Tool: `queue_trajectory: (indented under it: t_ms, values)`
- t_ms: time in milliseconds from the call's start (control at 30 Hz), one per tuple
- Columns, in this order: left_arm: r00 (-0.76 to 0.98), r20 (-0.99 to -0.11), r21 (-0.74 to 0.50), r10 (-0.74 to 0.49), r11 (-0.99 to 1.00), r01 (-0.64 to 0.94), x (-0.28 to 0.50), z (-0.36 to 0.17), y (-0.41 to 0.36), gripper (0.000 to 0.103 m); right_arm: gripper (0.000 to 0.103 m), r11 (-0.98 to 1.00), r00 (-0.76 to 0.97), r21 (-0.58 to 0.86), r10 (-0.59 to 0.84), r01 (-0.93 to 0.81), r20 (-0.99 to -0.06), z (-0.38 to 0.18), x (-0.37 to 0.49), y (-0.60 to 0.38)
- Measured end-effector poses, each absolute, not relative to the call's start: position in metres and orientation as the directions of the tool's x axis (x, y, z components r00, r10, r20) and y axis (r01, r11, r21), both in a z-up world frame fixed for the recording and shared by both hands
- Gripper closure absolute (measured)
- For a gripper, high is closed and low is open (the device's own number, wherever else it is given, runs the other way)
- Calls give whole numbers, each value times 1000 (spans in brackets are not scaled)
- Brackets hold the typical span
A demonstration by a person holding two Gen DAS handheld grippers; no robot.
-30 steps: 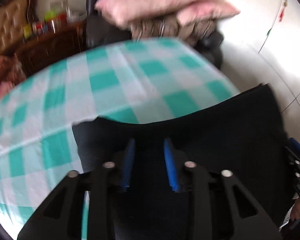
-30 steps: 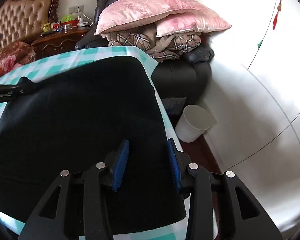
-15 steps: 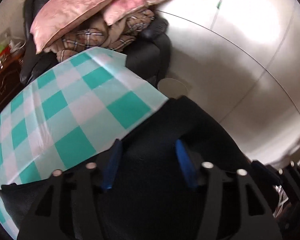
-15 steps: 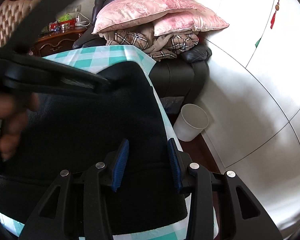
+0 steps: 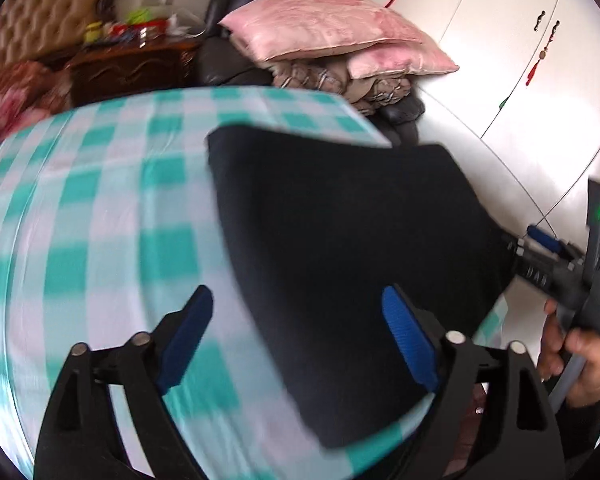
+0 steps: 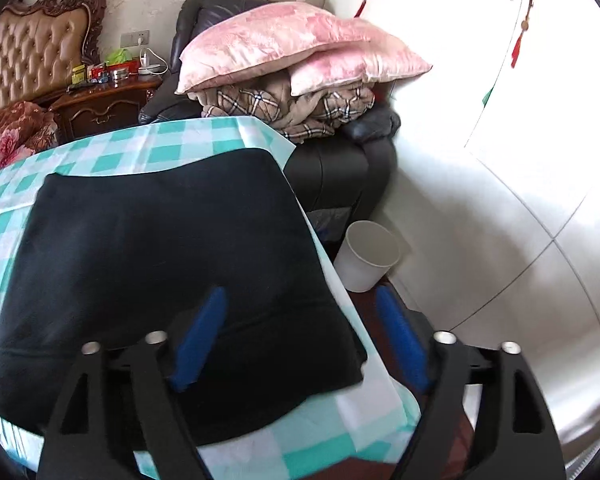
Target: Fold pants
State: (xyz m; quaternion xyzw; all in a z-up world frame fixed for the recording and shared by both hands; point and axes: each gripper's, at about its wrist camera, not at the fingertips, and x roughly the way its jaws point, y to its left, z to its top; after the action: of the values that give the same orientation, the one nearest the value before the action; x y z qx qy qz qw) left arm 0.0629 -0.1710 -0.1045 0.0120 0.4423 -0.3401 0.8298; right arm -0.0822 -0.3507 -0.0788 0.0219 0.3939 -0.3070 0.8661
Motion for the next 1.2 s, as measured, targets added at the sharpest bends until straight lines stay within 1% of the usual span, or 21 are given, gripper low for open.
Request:
queue_trajectory:
  t_ms: [33, 67, 167, 300, 467, 600, 1200]
  values:
    - [386, -744, -269, -545, 774, 574, 53, -103, -167, 6, 25, 813, 497, -200, -507, 546, -704, -78, -84, -346]
    - [394, -740, -259, -545, 772, 581, 49, -102, -167, 2, 25, 816, 495, -197, -501, 543, -710, -77, -86, -341]
    - [397, -727, -241, -560, 750, 616, 40, -92, -175, 2, 24, 812, 490, -200, -506, 548, -710, -73, -95, -327]
    - [433, -729, -190, -531, 764, 617, 30, -86, -183, 2, 24, 808, 488, -187, -503, 559, -713, -70, -104, -323]
    - [376, -703, -279, -604, 720, 635, 33, -81, -185, 2, 24, 803, 487, -181, -505, 568, -712, -69, -106, -325]
    - [430, -708, -207, -560, 747, 632, 31, -75, -191, 2, 24, 800, 486, -178, -506, 573, -712, -70, -107, -328]
    - [428, -719, -181, -548, 742, 646, 34, -73, -205, 2, 24, 791, 483, -165, -508, 589, -713, -71, -110, -336]
